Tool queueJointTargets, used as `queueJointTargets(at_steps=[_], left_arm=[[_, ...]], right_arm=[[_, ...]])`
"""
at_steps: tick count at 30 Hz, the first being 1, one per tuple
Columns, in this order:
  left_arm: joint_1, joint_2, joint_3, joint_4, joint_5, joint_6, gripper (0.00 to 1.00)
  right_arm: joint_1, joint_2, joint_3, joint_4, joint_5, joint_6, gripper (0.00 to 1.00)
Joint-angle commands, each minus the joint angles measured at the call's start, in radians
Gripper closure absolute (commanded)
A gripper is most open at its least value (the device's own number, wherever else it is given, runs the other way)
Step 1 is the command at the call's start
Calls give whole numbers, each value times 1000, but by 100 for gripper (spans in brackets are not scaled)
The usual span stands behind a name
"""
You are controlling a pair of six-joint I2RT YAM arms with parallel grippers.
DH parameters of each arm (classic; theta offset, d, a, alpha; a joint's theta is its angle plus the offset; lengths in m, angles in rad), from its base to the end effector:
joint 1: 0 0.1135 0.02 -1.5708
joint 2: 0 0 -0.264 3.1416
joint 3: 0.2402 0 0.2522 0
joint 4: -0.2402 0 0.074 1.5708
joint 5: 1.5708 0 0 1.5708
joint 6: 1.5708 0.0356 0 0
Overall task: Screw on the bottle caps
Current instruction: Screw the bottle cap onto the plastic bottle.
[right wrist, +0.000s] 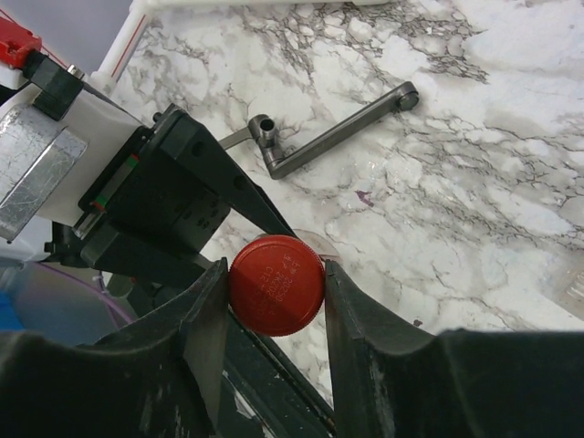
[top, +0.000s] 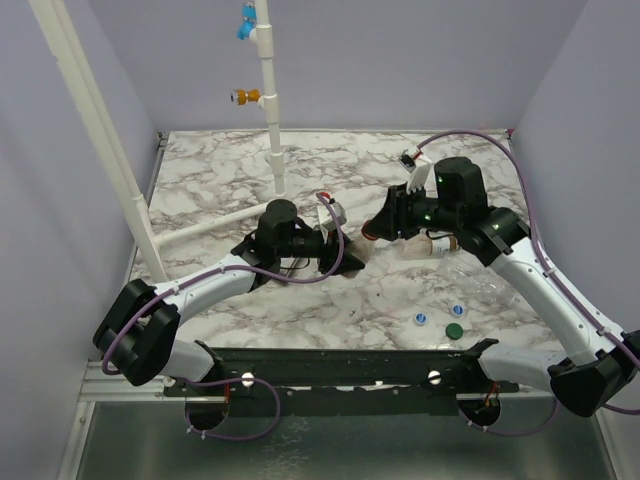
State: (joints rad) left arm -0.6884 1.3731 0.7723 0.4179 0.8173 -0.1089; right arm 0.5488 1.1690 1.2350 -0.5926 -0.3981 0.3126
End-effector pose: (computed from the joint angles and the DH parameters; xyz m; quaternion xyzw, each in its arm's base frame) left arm 0.2158 -0.2112 0.2655 0.4451 0.6034 -0.5093 0.4223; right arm 0.2057 0.1420 0.3788 -0.1980 0.8321 0.3598 0.3727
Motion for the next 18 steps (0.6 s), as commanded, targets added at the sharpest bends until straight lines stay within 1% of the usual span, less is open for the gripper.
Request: queueJointTargets(at_steps=[1,3,8,10,16,18], left_arm=[[4,-14,31,3,-139,3,100],[1,-11,40,1,-236,11,100],[-37,-5,76,-1,-482,58,100],[-65,-2,96,-1,-566,92,100],[-189,34,163,3,-886,186,100],[-219,53,186,4,-962,221,100]], right_arm=[[8,18,-1,-5,28,20,70],[9,33,3,-15,46,40,74],[13,69,-6,-24,118,130,75],[13,92,-1,-38,144,173,75],[14,179,61,-109,219,313,77],[15,199,81,-130,254,348,77]])
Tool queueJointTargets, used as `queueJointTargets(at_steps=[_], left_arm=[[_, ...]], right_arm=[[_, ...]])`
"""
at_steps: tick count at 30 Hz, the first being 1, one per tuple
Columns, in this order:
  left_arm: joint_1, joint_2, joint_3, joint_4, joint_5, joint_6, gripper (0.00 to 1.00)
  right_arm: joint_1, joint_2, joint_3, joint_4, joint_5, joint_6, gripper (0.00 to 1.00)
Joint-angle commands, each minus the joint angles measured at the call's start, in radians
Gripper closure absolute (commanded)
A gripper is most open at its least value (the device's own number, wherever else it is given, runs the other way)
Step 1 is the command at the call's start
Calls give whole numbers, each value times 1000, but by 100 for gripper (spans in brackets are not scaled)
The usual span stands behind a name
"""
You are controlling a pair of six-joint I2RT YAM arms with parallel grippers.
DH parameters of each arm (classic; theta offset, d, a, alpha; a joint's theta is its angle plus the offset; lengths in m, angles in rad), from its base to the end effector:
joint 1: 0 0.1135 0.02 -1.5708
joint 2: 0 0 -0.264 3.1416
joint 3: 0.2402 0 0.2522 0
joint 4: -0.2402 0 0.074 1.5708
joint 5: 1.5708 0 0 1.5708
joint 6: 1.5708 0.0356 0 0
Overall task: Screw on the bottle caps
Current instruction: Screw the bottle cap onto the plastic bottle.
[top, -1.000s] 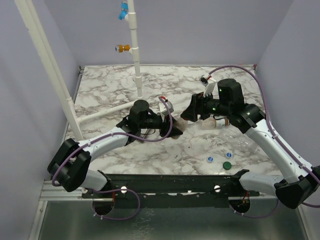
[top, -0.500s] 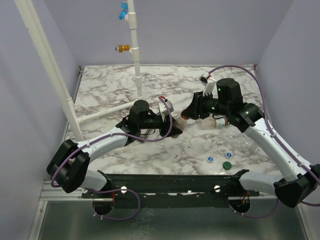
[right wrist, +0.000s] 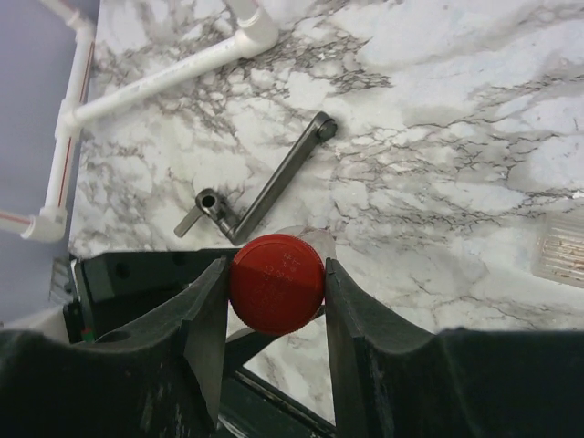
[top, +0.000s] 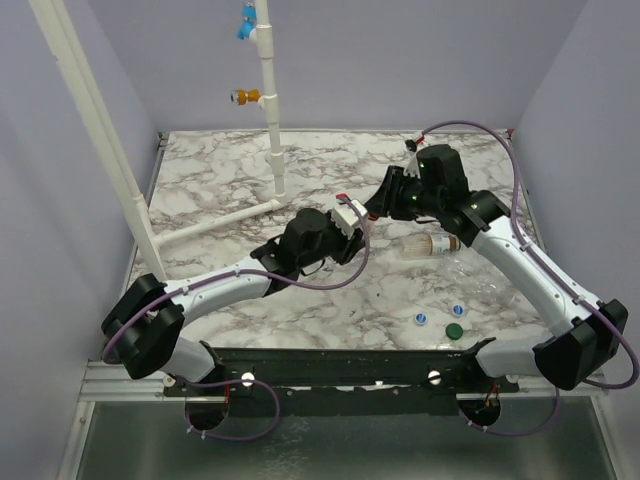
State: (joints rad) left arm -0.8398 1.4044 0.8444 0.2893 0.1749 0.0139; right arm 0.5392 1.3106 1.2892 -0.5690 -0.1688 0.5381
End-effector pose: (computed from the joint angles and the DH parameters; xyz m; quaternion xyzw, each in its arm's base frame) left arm 0.2095 -0.2430 0.2654 0.3764 0.7000 -0.3056 0.5243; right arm 0.2448 0.1535 0.3626 -0.0402 0.8791 0.3045 0.3645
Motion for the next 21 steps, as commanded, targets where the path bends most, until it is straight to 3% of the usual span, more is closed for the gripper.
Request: queueJointTargets(at_steps=[1,4,6,11,13,15,21], left_arm=[[-78,31,122,133,-355,111,100],[-87,46,134,130,-379,121,100],[-86,42,128,122,-362,132,100],[-71,21,102,30,-240,160,100],[-53,13,85,-3,-182,160,100],[-23,1,67,-24,-75,138,100],[105,-28,43,-71,250,52,100]], right_arm=[[25,61,27,-152,42,133,77],[25,63,33,-151,89,159,74],[25,56,41,-148,119,169,63],[25,27,82,-164,225,171,19],[25,19,106,-179,272,170,7],[24,-2,113,-183,309,166,1],[23,-115,43,-61,238,66,0]])
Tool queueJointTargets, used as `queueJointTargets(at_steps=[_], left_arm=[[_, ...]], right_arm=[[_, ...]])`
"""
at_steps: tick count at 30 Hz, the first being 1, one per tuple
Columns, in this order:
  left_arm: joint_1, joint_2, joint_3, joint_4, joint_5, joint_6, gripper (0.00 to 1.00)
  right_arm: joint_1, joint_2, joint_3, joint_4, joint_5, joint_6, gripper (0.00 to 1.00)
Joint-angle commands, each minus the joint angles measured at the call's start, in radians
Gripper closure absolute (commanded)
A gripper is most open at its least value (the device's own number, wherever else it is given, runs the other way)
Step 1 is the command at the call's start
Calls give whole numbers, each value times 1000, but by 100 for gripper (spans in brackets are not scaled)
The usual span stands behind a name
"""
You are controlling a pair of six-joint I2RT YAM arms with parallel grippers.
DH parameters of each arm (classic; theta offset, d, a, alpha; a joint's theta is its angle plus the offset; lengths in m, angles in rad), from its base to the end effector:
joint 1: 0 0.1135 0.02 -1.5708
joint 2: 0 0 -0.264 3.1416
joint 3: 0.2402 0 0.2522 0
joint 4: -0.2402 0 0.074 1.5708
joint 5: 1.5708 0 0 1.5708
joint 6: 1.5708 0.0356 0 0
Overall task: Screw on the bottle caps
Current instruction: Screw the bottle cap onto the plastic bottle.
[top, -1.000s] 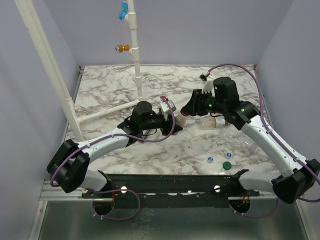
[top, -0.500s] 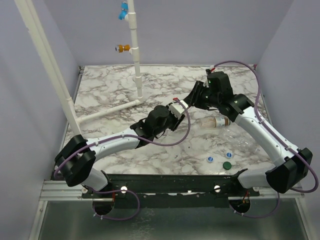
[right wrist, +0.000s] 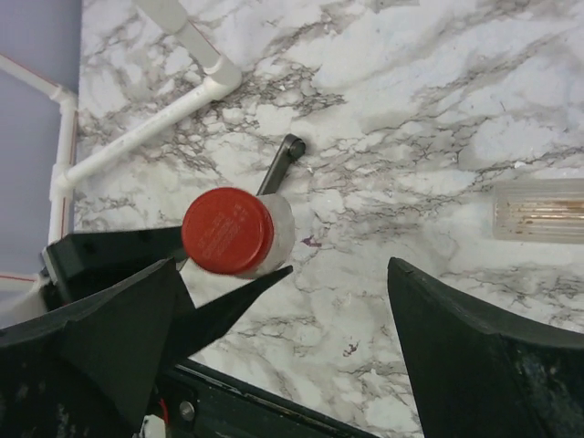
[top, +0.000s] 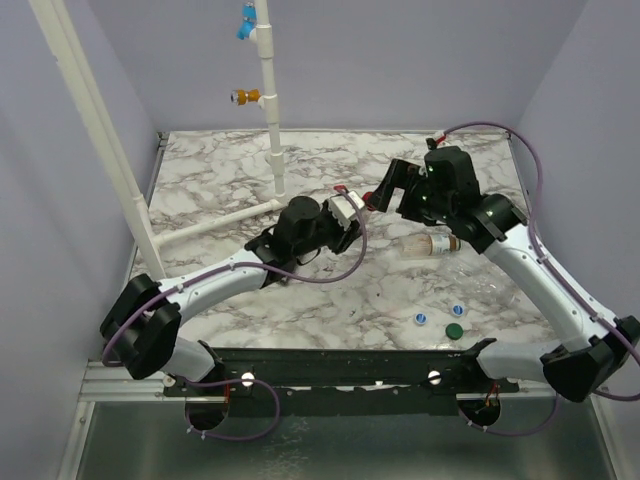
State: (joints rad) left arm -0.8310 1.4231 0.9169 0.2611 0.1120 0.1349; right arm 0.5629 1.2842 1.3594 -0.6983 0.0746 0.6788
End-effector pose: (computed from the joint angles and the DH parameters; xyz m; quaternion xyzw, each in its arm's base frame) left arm 0.2199 -0.2469 0.2818 0.3960 0.6810 -0.2510 0.5625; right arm 0.2332 0.1440 0.3811 0.0685 0.8867 0.2383 0.3902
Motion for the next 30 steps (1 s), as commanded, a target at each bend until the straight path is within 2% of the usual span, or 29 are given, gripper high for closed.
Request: queueJointTargets(at_steps=[1,6,12,15,22,28,30], left_arm=[[118,-55,-35,-43,385,-82,100],[206,-88,-58,-19,697,-156,100],[228,-81,-70,69,972,-285,100],[228,-72,-70,107,1022,-351,100],[228,-80,-72,129,1034,-386,100],[228,-74,-77,129,1017,-391,100],[228,-69,-76,129,1013,-393,100]], right_arm=[[0,-102,-39,84,-37,-104,0],[0,-167,-108,157,-222,-220,2],[0,-197,-155,226,-457,-306,9],[0,-197,-156,238,-509,-324,12],[0,-170,-158,243,-593,-339,24],[0,-166,-153,239,-603,-338,40],[0,-163,-148,232,-595,-338,48]])
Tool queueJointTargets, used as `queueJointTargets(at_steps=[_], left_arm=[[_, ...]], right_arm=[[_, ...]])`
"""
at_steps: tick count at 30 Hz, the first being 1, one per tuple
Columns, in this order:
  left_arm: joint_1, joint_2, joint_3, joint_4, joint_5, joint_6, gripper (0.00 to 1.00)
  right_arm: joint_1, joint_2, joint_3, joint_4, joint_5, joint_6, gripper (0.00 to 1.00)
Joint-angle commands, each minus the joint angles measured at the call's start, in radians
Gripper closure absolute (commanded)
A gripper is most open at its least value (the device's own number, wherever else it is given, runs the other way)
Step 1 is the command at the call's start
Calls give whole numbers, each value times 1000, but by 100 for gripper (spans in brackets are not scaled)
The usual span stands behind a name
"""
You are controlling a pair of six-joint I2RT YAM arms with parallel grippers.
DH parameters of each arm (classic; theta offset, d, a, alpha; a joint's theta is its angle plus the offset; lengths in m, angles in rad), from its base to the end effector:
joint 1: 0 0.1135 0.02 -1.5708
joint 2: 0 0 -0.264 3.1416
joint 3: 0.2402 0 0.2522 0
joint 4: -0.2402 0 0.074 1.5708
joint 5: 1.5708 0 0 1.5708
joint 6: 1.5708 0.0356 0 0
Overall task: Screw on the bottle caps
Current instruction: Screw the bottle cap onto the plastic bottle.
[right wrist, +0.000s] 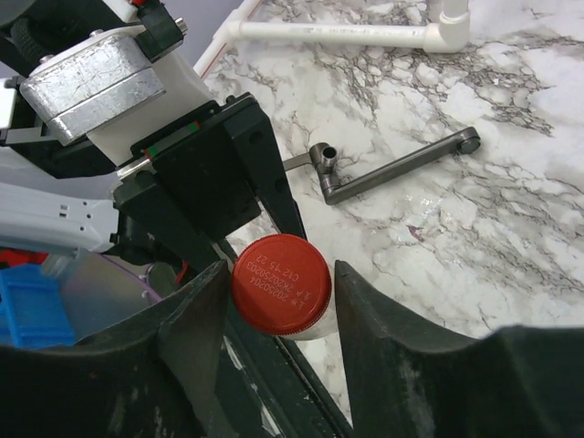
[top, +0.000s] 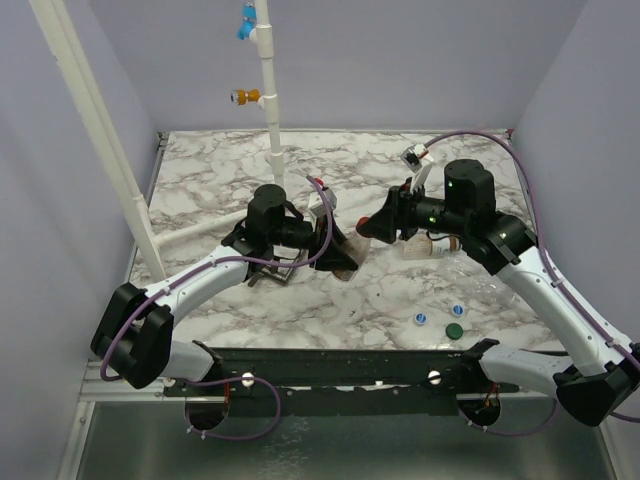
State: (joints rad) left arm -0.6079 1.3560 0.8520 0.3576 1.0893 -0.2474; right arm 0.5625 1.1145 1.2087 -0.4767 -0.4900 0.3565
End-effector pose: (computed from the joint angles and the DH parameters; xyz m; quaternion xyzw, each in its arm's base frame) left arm 0.2255 -0.1954 0.2925 0.4492 0.5762 -0.5887 0.3460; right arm 0.1938 0.1420 0.3939 -0.2177 0.7857 0.4210 0.3976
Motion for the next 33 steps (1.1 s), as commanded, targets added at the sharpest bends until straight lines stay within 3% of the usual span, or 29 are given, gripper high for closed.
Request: queueJointTargets(at_steps=[1,5,9,14,23,29,32,33], left_arm=[[5,0,-11,33,30,-10,100],[5,-8,-12,34,-47,2,100],[-1,-25,-13,32,-261,8,100],[-71,-61,-10,32,-589,78,100],[-328,-1,70,31,-1244,314,100],[-370,36,88,43,-1304,357,100],[-368,29,71,40,-1278,373,100],[-366,24,61,36,-1259,376,100]], right_arm=[[1,8,5,5,-25,-15,52],[2,27,9,-17,-14,-5,67],[2,48,3,-36,29,28,77],[2,86,9,-70,124,93,78],[4,209,76,-172,300,235,84],[5,248,100,-198,361,299,83],[5,238,108,-196,392,315,73],[5,231,111,-194,401,318,64]])
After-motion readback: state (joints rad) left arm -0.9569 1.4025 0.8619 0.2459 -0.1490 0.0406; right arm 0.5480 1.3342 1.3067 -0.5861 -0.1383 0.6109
